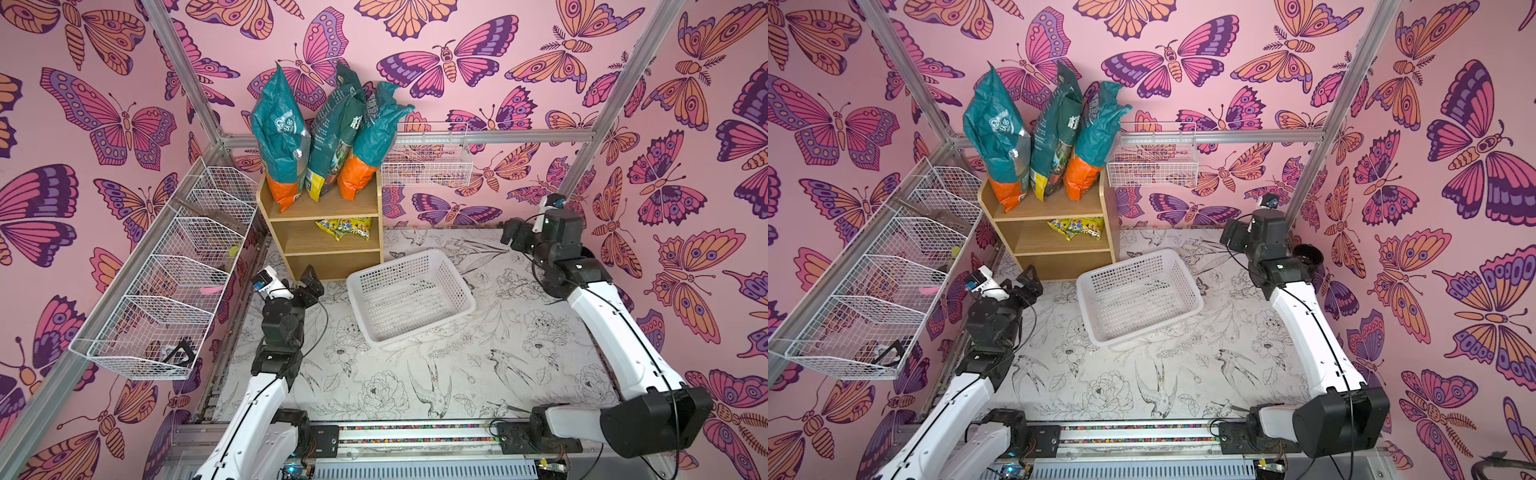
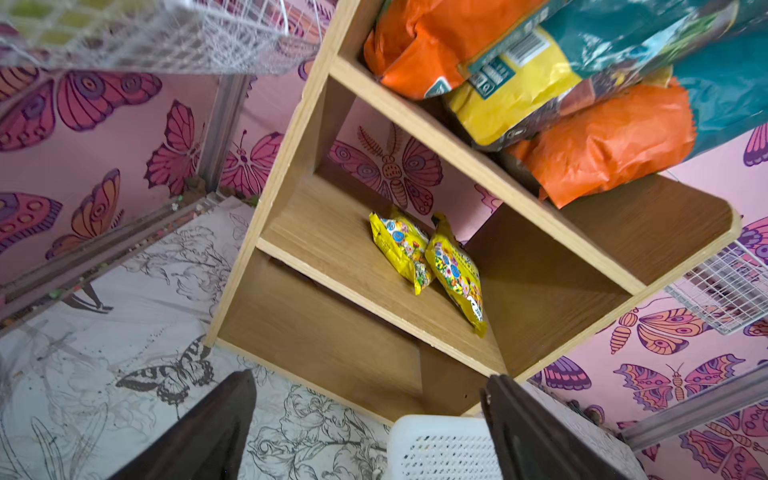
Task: Take down the fertilizer bag from the shelf
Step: Adjust the storage box at the center of the board.
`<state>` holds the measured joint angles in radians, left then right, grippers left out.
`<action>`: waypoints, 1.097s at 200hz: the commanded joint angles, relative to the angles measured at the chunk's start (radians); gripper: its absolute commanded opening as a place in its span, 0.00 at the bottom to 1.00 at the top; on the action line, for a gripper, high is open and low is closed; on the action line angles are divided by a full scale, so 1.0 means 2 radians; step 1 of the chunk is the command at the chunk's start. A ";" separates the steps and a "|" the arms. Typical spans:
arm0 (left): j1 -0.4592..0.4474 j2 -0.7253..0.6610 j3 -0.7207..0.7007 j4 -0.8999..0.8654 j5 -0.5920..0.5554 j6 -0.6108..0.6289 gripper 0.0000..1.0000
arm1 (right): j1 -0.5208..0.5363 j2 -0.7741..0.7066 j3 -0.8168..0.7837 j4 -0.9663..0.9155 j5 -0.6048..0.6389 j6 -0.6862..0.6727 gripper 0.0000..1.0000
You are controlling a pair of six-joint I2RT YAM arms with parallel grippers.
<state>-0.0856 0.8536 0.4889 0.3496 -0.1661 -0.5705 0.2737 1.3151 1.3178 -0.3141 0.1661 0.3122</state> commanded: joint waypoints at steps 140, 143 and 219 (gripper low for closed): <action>0.009 0.042 0.040 -0.035 0.087 -0.070 0.77 | 0.176 0.193 0.170 -0.001 0.097 -0.030 0.96; 0.009 0.041 0.035 -0.036 0.092 -0.077 0.77 | 0.175 0.183 0.147 0.005 0.114 -0.032 0.96; -0.079 -0.016 -0.019 -0.184 0.131 -0.115 0.99 | 0.129 -0.031 -0.163 -0.025 0.163 0.039 0.87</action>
<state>-0.2348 0.7891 0.4370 0.0864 0.0402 -0.7799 0.5869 1.2922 1.0225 -0.3382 0.5346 0.3313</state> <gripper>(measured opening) 0.993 0.875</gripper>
